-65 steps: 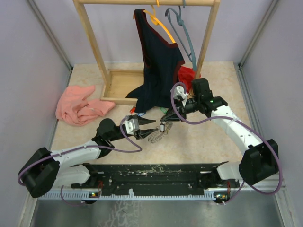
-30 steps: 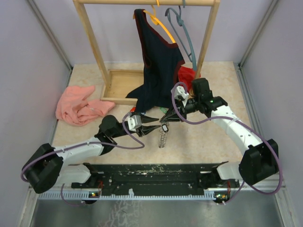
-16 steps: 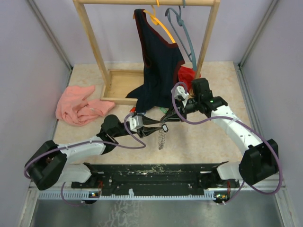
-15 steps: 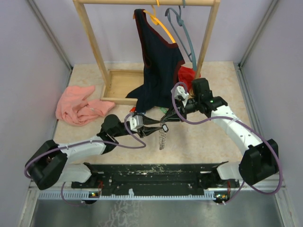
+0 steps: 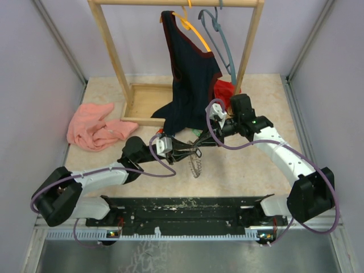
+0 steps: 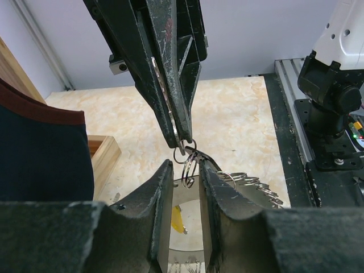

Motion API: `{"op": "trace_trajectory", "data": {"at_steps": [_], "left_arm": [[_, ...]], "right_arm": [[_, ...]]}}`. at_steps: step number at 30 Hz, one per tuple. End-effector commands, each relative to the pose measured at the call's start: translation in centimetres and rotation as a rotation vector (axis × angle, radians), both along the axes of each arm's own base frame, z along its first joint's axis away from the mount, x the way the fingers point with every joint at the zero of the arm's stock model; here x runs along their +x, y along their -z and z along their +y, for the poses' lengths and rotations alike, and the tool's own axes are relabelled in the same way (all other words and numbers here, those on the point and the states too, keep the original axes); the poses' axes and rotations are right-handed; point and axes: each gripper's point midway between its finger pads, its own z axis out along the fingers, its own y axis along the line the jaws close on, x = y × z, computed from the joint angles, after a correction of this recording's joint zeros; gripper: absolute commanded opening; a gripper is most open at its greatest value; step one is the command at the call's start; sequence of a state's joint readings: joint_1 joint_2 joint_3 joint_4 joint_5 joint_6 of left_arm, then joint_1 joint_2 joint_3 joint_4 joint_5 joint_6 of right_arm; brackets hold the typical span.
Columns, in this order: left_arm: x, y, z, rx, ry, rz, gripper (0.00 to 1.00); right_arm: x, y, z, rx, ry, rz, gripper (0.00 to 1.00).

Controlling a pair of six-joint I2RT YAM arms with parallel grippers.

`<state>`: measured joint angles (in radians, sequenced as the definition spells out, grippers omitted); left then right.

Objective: Remove the keys from the keyring

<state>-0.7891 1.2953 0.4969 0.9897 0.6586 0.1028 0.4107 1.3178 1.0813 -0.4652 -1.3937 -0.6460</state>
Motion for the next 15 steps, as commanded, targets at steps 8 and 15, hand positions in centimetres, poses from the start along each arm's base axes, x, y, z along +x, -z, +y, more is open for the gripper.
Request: {"op": "trace_trajectory", "data": {"at_steps": [8,15], "left_arm": [[0.15,-1.13,-0.04,-0.022,0.004,-0.020,0.26],[0.31,-0.76,0.10,-0.008,-0.009,-0.019,0.22]], "right_arm": [[-0.71,-3.05,0.15,0.071,-0.049,-0.093,0.00],[-0.78,-3.26,0.09,0.070,-0.048,-0.107,0.00]]}}
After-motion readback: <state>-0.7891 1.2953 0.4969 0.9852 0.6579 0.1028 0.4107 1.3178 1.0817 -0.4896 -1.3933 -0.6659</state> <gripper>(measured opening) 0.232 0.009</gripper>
